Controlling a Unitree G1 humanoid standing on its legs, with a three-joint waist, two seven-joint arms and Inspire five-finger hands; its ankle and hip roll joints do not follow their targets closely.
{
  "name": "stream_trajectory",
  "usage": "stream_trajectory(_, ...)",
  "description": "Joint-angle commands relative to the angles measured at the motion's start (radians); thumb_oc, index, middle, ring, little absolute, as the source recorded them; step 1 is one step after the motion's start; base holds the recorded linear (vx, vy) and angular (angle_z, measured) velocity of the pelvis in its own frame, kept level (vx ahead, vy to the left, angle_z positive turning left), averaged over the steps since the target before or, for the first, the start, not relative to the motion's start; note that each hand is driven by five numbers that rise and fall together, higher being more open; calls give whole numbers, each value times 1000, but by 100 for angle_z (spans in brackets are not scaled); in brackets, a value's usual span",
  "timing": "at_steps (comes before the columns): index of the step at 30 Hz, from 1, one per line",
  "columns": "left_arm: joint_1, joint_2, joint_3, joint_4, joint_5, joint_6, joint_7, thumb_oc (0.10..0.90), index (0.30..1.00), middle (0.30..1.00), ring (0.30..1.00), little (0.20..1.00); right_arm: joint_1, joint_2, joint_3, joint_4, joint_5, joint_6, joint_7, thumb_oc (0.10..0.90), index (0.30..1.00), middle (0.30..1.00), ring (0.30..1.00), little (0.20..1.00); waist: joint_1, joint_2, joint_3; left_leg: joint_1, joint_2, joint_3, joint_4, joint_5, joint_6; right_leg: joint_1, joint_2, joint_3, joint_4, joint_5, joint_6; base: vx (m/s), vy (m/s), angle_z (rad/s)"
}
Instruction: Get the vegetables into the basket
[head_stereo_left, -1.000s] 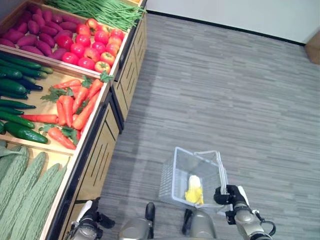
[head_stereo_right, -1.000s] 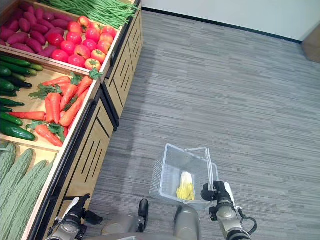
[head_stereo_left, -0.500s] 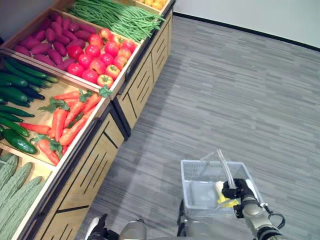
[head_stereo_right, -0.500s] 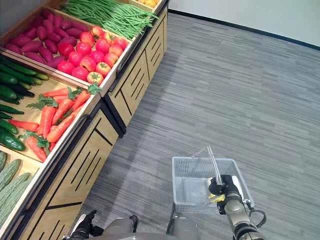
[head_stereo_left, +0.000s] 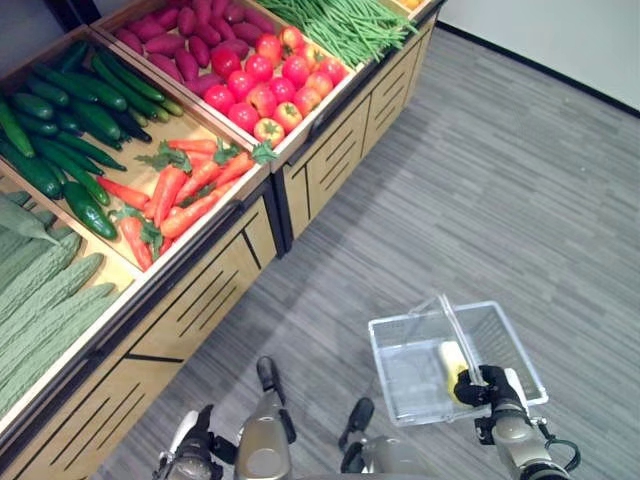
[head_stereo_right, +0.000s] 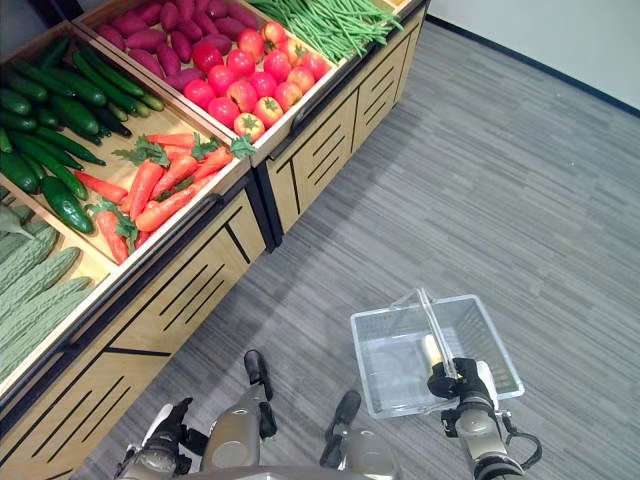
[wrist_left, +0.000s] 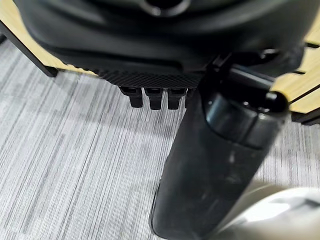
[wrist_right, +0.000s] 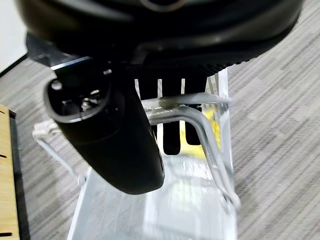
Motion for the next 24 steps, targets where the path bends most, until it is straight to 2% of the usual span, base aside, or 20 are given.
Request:
stream_trajectory(1,2,72,15,9,54,-12,29,900,1000,1000,1000,1000,4,-60,-26,-59,9,-57,-35,400,300,300,300,300,9,-28,-94,13,-13,-22,37,-19,-28,-8,-103,45,106,-15,115,102,139,3)
stream_trajectory(10,11,84,20,11,52,-12,32,900,1000,1000,1000,1000,-38,-29,-22,9,25,-47,-34,400,300,300,300,300,45,-69,-101,10,-58,-26,66,-84,9,-9,-157,64,105,41,161,78,122,4)
stream_trajectory(13,16,87,14,1,56,-12,28,900,1000,1000,1000,1000,-55,-27,-12,20,22,-46,-33,400,300,300,300,300,55,-77,-99,21,-77,-33,71,-109,28,-26,-176,77,156,69,174,72,138,-2)
stream_trajectory(14,14,91,14,2,53,-11,27,900,1000,1000,1000,1000,-66,-23,-8,26,23,-47,-31,400,300,300,300,300,56,-72,-91,42,-91,-43,62,-122,50,-74,-195,104,303,98,181,69,152,-2)
stream_trajectory(15,13,91,14,2,53,-11,27,900,1000,1000,1000,1000,-66,-23,-8,26,23,-47,-31,400,300,300,300,300,57,-73,-91,41,-93,-41,62,-122,51,-78,-197,107,307,97,181,131,184,-6)
stream_trajectory(16,11,97,12,-8,41,-9,23,900,1000,1000,1000,1000,-72,-20,-3,17,29,-49,-30,400,300,300,300,300,39,-59,-78,63,-97,-70,53,-128,59,-139,-168,169,388,111,180,83,70,-4)
stream_trajectory(17,11,96,13,-9,41,-9,23,900,1000,1000,1000,1000,-72,-20,-3,17,29,-49,-30,400,300,300,300,300,40,-61,-79,63,-99,-68,52,-128,60,-143,-170,172,394,108,180,144,86,4)
stream_trajectory(18,2,98,11,-2,38,-9,26,900,1000,1000,1000,1000,-75,-22,1,9,32,-51,-28,400,300,300,300,300,23,-52,-72,76,-100,-88,42,-126,60,-188,-139,216,396,101,165,138,18,45)
stream_trajectory(19,1,96,11,-4,30,-12,23,900,1000,1000,1000,1000,-72,-24,2,2,32,-52,-28,400,300,300,300,300,15,-48,-67,89,-103,-103,38,-129,56,-207,-135,229,362,95,156,209,-28,57)
stream_trajectory(20,-1,94,10,-5,24,-13,24,900,1000,1000,1000,1000,-73,-26,3,1,32,-52,-29,400,300,300,300,300,11,-42,-61,97,-100,-119,41,-132,49,-211,-152,225,323,99,153,275,-179,67)
stream_trajectory(21,-6,89,10,1,18,-16,25,900,1000,1000,1000,1000,-71,-26,2,1,32,-51,-29,400,300,300,300,300,-4,-39,-53,109,-89,-159,45,-141,33,-220,-175,252,239,116,160,302,-275,52)
stream_trajectory(22,-12,89,11,17,15,-18,25,900,1000,1000,1000,1000,-68,-26,3,-1,33,-52,-26,400,300,300,300,300,-17,-39,-50,116,-85,-192,51,-151,25,-232,-174,321,176,122,164,360,-355,140)
stream_trajectory(23,-14,92,20,32,11,-21,25,900,1000,1000,1000,1000,-56,-27,-1,-13,32,-52,-22,400,300,300,300,300,-29,-49,-51,124,-80,-229,54,-162,12,-236,-185,375,124,157,179,279,-309,150)
stream_trajectory(24,-14,93,24,35,7,-22,24,900,1000,1000,1000,1000,-48,-28,0,-27,28,-53,-20,400,300,300,300,300,-29,-54,-51,126,-74,-247,52,-161,5,-242,-184,389,114,168,186,216,-278,156)
